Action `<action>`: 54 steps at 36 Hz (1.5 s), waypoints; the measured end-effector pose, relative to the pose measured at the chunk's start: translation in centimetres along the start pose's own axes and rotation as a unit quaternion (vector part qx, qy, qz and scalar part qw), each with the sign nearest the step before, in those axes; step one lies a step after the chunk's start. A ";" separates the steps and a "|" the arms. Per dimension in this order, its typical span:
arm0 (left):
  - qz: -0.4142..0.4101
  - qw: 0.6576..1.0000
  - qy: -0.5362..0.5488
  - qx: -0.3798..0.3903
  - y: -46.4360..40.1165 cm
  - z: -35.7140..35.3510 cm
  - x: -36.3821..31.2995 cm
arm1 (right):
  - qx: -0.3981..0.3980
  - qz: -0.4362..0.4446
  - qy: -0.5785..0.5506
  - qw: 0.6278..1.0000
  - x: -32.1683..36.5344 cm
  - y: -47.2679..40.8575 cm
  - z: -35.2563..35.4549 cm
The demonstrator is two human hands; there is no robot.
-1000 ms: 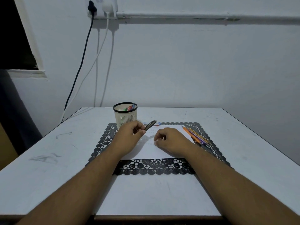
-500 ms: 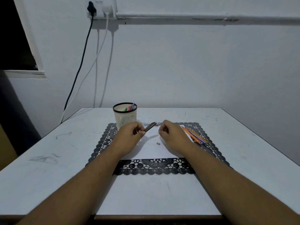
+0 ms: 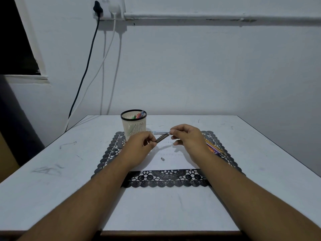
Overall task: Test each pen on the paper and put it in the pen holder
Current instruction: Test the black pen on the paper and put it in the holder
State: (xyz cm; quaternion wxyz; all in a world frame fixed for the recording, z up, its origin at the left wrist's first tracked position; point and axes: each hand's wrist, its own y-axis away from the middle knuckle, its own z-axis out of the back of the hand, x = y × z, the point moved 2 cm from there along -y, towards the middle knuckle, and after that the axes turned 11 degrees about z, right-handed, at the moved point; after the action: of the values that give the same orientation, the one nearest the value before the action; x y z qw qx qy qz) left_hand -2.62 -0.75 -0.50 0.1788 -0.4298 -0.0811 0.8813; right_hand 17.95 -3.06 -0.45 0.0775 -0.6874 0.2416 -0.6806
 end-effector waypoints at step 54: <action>0.043 0.998 -0.050 -0.001 -1.5 0.9 2.1 | 0.324 0.098 0.437 0.834 0.6 3.0 -4.6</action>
State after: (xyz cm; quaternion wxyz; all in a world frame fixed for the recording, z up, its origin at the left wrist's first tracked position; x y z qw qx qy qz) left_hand -4.15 1.49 -1.01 0.1359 -0.3884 -0.0723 0.9085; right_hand 12.79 -4.93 -0.92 0.2482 -0.2268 0.0825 -0.9381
